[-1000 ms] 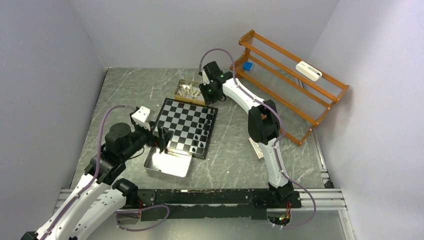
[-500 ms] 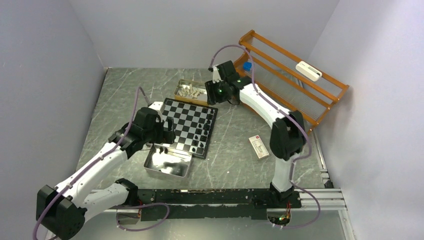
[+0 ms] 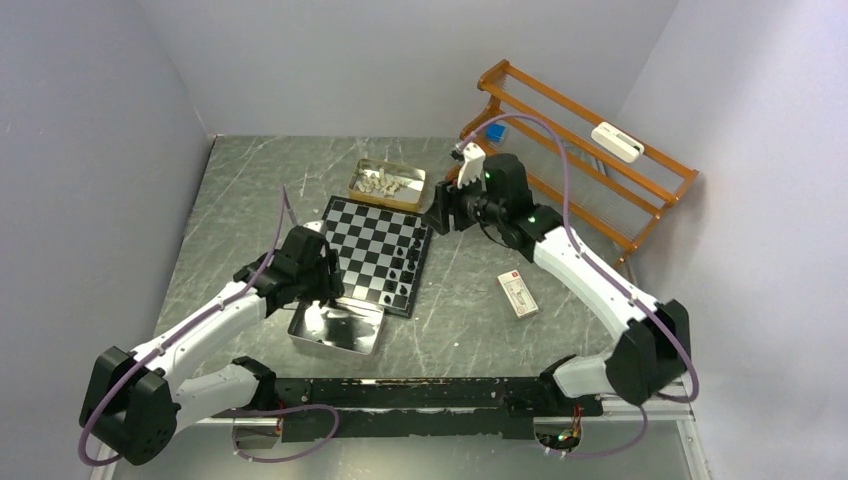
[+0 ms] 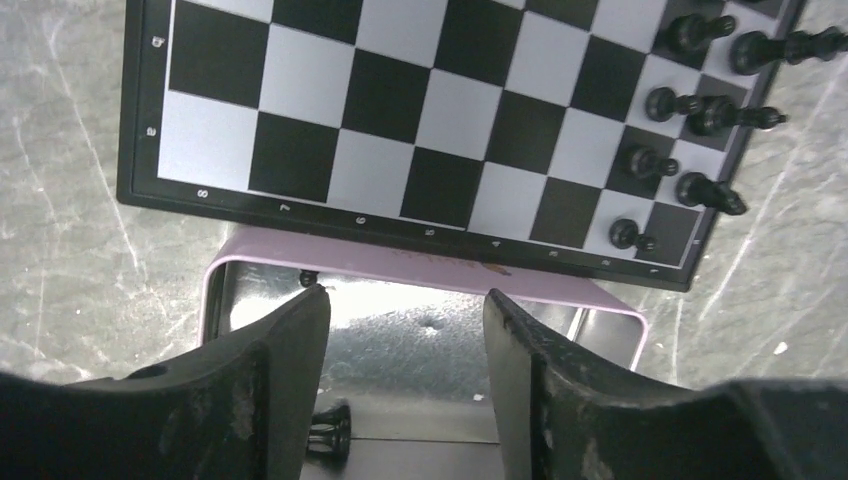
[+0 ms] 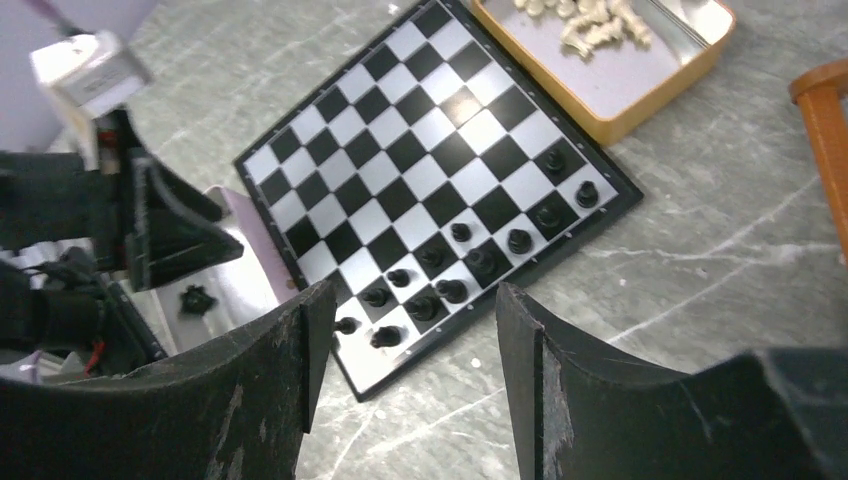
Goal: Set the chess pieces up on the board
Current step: Pick up the chess piece from the storage box.
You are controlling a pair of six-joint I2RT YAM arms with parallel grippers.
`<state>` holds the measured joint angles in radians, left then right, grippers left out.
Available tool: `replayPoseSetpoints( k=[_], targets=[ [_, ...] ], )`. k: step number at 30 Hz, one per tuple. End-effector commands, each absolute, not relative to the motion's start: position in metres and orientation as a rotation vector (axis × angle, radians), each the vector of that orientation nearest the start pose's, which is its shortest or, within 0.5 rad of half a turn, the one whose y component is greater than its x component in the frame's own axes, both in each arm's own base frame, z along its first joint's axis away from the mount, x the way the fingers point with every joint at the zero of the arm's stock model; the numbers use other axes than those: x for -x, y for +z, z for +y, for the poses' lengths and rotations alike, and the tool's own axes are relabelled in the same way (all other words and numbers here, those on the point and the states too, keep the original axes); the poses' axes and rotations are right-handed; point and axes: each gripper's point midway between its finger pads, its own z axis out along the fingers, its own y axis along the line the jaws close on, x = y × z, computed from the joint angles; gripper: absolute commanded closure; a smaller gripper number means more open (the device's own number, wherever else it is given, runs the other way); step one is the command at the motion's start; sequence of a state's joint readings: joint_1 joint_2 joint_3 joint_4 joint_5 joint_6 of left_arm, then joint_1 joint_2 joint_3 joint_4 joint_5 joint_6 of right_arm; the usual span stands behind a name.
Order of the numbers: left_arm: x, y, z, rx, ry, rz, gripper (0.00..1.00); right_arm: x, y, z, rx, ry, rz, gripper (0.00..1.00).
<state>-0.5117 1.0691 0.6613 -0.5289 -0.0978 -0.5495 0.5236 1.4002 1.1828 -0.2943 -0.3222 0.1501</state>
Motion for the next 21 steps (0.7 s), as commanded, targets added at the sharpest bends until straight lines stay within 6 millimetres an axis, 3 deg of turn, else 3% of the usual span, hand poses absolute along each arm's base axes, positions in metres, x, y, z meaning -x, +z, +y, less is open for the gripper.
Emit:
replayPoseSetpoints(
  k=[1, 6, 9, 21],
  targets=[
    [-0.233, 0.076, -0.125, 0.195, -0.293, 2.481, 0.47, -0.312, 0.257, 0.269, 0.576, 0.886, 1.881, 0.36],
    [-0.232, 0.084, -0.124, 0.208, -0.312, 2.446, 0.61, -0.303, 0.256, 0.265, 0.588, 0.891, 1.855, 0.36],
    [-0.227, 0.083, -0.115, 0.246, -0.261, 2.461, 0.61, -0.303, 0.252, 0.263, 0.608, 0.865, 1.868, 0.36],
    [-0.224, 0.057, -0.118, 0.240, -0.254, 2.486, 0.65, -0.299, 0.254, 0.261, 0.612, 0.867, 1.844, 0.35]
  ],
)
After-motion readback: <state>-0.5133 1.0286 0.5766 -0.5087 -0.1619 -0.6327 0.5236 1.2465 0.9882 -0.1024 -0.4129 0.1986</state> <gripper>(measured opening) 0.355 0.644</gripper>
